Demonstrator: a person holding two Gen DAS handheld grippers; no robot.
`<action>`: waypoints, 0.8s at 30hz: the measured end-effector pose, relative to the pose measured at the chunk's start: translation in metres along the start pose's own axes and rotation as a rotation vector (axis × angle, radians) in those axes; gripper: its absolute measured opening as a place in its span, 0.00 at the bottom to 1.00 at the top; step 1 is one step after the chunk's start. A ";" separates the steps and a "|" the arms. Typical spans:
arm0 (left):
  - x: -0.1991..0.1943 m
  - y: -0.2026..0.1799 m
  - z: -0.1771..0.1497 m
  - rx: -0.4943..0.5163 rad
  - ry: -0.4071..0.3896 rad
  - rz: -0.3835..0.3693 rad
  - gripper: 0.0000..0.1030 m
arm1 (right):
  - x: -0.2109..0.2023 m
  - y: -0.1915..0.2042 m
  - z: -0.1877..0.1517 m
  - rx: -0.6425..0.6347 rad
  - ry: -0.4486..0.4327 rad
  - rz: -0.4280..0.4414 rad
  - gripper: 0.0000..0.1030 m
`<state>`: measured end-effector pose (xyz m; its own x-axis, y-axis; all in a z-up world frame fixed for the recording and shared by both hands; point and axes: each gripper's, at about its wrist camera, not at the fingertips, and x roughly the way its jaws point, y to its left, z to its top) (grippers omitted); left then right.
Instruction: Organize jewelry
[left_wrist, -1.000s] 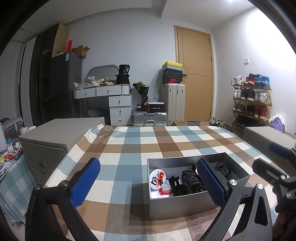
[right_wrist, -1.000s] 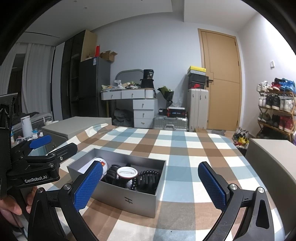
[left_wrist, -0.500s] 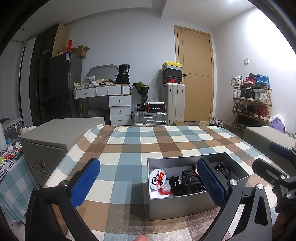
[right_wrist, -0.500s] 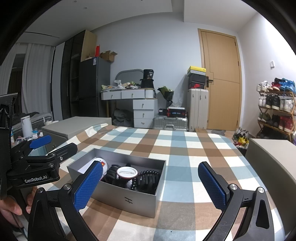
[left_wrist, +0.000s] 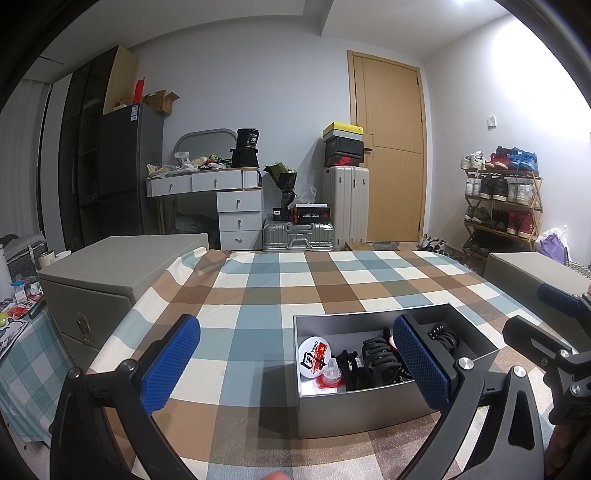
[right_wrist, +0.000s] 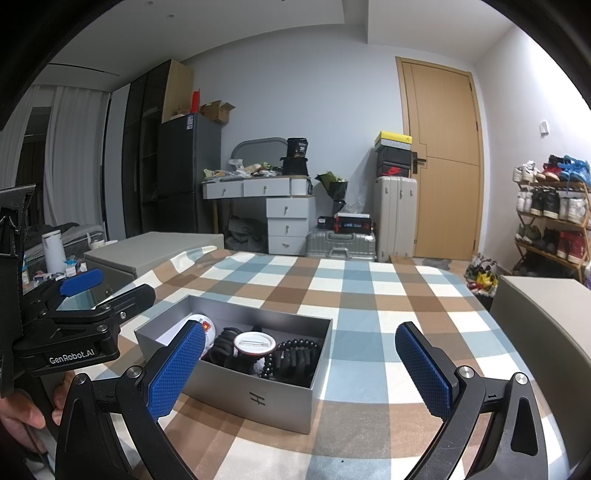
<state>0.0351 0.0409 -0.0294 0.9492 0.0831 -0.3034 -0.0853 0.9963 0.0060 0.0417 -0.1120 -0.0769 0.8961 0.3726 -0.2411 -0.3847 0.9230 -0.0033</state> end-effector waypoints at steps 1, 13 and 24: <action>0.000 0.001 0.001 -0.001 -0.001 0.002 0.99 | 0.000 0.000 0.000 0.000 0.000 -0.001 1.00; 0.000 0.001 0.001 -0.001 -0.001 0.002 0.99 | 0.001 0.000 0.000 0.001 0.000 -0.001 1.00; 0.000 0.001 0.001 -0.001 0.000 0.002 0.99 | 0.000 0.000 0.000 0.001 0.000 -0.001 1.00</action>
<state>0.0351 0.0418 -0.0282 0.9492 0.0849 -0.3029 -0.0873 0.9962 0.0055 0.0418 -0.1122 -0.0769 0.8964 0.3719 -0.2412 -0.3838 0.9234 -0.0028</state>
